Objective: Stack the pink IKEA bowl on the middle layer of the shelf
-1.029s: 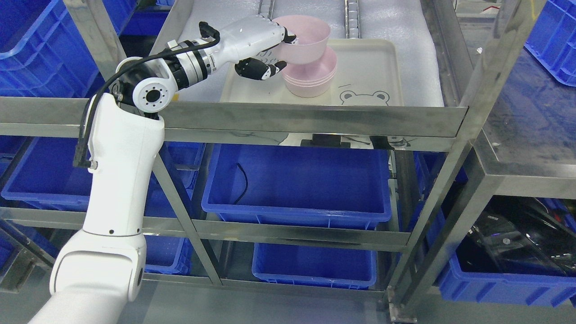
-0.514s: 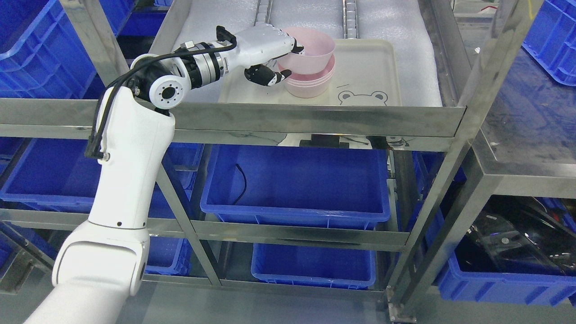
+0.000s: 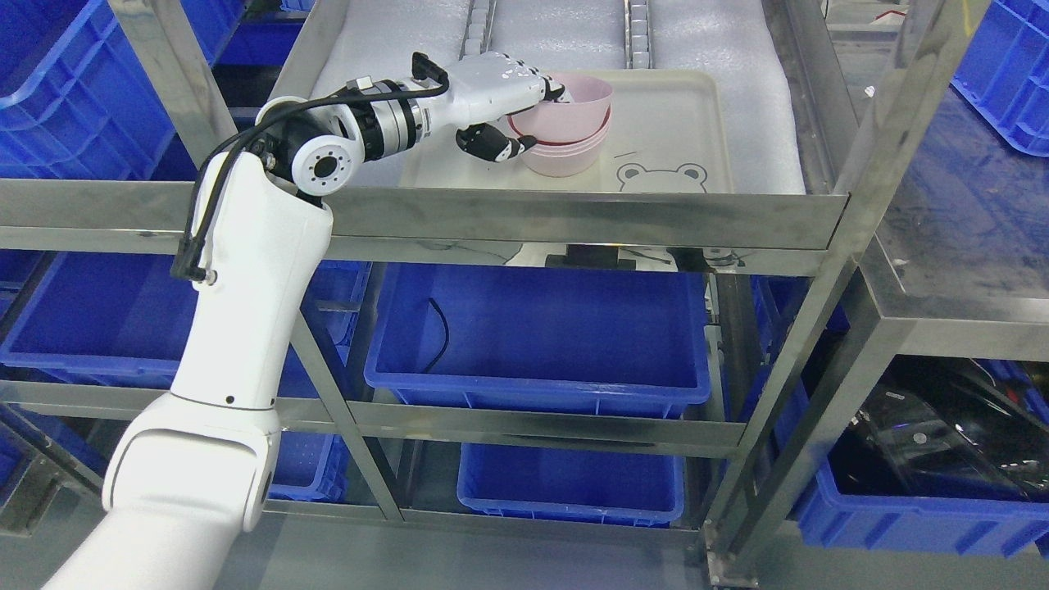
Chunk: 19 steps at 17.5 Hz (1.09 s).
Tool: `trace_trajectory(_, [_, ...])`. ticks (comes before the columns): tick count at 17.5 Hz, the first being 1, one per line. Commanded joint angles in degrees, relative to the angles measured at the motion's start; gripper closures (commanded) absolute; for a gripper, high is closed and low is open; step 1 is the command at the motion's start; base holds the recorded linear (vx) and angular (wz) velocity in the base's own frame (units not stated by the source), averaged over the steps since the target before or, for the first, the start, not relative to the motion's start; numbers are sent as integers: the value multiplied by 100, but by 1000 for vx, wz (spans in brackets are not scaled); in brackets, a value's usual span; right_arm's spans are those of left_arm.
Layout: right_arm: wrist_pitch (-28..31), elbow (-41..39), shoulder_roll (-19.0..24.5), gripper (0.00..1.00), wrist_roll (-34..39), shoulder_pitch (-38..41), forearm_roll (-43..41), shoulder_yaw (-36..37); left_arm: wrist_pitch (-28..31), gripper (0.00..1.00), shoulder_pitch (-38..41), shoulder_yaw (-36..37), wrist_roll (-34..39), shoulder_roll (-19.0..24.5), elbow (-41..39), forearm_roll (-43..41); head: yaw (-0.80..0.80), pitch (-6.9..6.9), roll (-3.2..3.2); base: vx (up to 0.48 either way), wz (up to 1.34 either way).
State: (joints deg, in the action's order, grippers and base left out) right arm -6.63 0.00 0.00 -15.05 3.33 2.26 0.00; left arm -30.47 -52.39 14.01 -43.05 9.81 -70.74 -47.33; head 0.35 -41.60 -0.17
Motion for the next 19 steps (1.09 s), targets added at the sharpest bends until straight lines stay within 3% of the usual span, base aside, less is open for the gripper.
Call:
trace_trajectory(1, [4,-100,-100,0,2,1,2,-26,6,10,-228,-170,-72,-181,61,13,0,0,0,0,0])
trace_trajectory(6, [4,-100,-100,0,2,1,2,-26,-3,2,-255,-741,-1064,-408,-299,432,0,0,0,0,0])
trace_trajectory(9, [4,-100,-100,0,2,1,2,-26,190,1,-289,-864,-1188,-804,-466,1871,0,0,0,0,0])
trace_trajectory(12, [4,-100,-100,0,2,1,-7,-26,532,0,-395,-961,-1022,-881,-677,3409,0,0,0,0,0])
trace_trajectory(15, [4,-100,-100,0,2,1,-7,-26,499,0,93,-87,-355,-881,-914,4581,0,0,0,-1,5])
trace_trajectory(18, [4,-100,-100,0,2,1,-7,-26,27,0,2084,1827,-230,-881,-1512,4514,0,0,0,-1,5])
trace_trajectory(19, [4,-100,-100,0,2,1,2,-26,-333,0,2666,1920,-230,-881,-1495,4330,0,0,0,0,0])
